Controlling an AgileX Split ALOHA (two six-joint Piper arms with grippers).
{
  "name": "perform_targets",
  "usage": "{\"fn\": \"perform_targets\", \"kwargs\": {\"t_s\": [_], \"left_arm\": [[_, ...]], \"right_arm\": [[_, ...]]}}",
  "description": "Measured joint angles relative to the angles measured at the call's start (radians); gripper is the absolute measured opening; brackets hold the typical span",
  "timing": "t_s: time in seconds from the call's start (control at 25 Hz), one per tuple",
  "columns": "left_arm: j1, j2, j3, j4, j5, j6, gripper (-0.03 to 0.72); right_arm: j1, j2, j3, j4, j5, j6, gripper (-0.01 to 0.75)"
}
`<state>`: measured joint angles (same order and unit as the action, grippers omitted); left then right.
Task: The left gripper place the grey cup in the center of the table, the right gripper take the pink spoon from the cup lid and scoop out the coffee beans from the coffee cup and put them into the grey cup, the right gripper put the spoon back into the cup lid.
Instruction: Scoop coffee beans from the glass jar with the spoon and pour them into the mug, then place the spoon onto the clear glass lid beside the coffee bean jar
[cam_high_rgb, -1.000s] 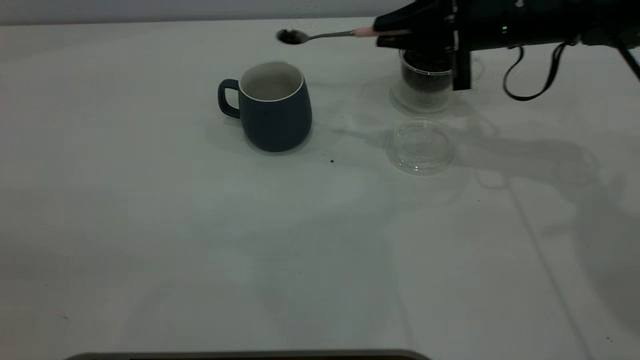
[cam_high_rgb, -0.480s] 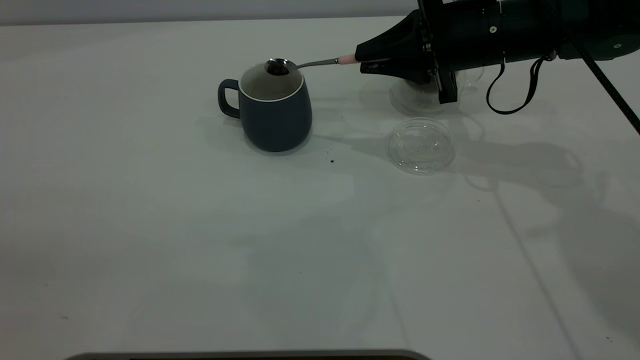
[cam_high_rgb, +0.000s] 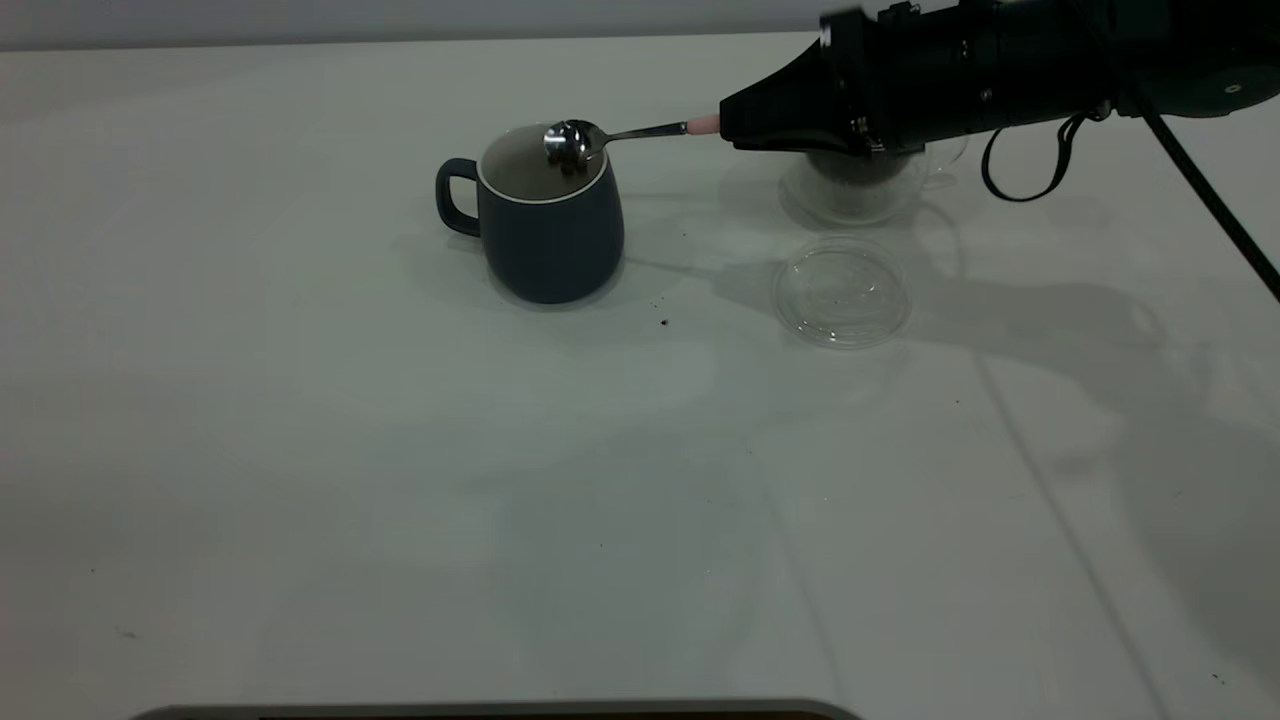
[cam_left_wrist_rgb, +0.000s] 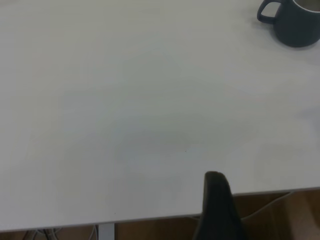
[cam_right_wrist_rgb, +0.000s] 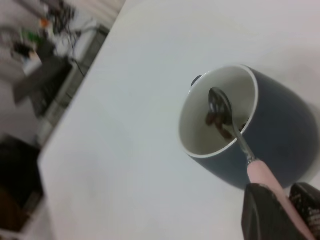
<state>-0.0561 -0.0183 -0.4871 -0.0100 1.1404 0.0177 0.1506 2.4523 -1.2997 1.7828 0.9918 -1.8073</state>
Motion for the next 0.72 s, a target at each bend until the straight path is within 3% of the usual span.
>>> {"fn": "perform_targets", "kwargs": {"t_s": [0.12, 0.28, 0.48, 0.72], "left_arm": [[0.000, 0.000, 0.000, 0.000, 0.000, 0.000, 0.565], [0.000, 0.000, 0.000, 0.000, 0.000, 0.000, 0.565], [0.000, 0.000, 0.000, 0.000, 0.000, 0.000, 0.565], [0.000, 0.000, 0.000, 0.000, 0.000, 0.000, 0.565]], "right_arm": [[0.000, 0.000, 0.000, 0.000, 0.000, -0.134, 0.105], [-0.001, 0.000, 0.000, 0.000, 0.012, -0.133, 0.105], [-0.050, -0.015, 0.000, -0.065, 0.128, 0.091, 0.105], [-0.169, -0.133, 0.003, -0.335, 0.148, 0.458, 0.105]]}}
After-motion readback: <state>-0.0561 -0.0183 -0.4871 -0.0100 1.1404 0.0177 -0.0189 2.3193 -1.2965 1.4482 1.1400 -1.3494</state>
